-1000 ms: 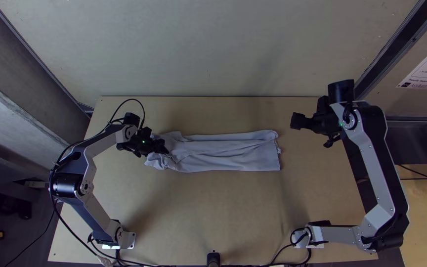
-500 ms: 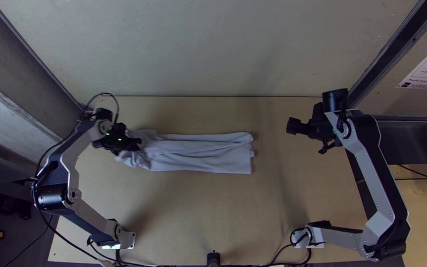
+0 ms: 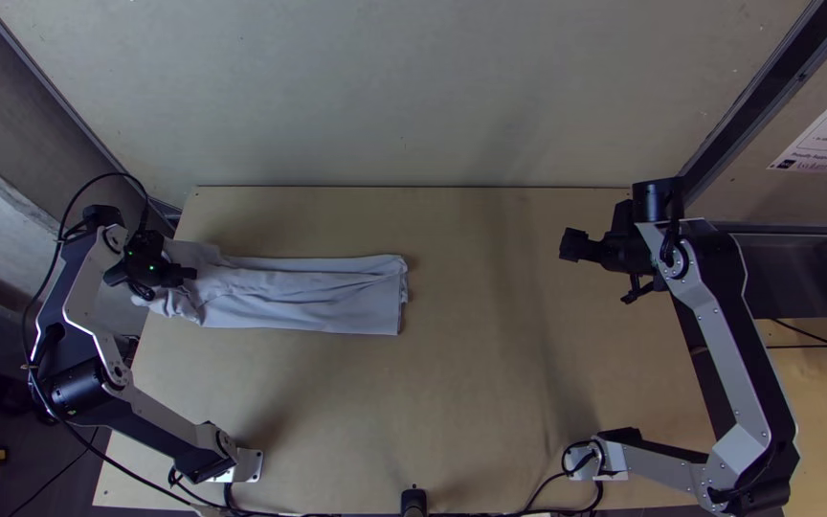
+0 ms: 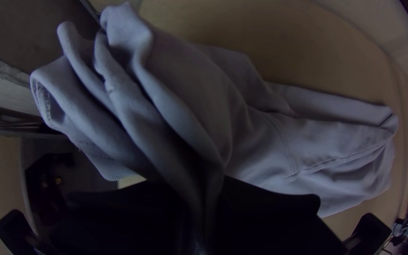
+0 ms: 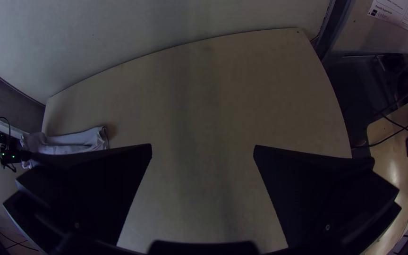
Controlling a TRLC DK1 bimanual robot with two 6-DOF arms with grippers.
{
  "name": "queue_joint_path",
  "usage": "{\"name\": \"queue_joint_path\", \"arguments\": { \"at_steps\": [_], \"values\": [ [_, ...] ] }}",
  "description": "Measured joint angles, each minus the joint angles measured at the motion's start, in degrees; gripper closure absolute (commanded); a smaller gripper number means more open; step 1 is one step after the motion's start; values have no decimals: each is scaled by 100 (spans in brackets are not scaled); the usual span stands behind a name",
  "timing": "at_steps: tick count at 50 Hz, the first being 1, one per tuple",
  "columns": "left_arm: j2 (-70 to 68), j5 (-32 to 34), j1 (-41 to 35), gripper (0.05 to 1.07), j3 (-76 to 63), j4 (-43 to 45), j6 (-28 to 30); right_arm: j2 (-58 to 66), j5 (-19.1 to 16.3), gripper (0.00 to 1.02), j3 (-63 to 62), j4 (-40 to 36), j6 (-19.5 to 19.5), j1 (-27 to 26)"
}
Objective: Fold the t-shirt
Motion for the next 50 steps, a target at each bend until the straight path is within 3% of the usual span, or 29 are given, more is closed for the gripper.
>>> {"name": "queue_joint_path", "arguments": {
  "at_steps": [10,23,50],
  "values": [
    [-181,-789,-442,104,11,-131,260,-59,28,3,-83,11,-2,0],
    [-1021,-1709,-1860,104,52,-597,199,-109,138,3,-157,15,-2,0],
    [-614,-2697,-4013,104,920,-1709,-1060,-365,155,3,-420,15,-4,-166]
  ]
}}
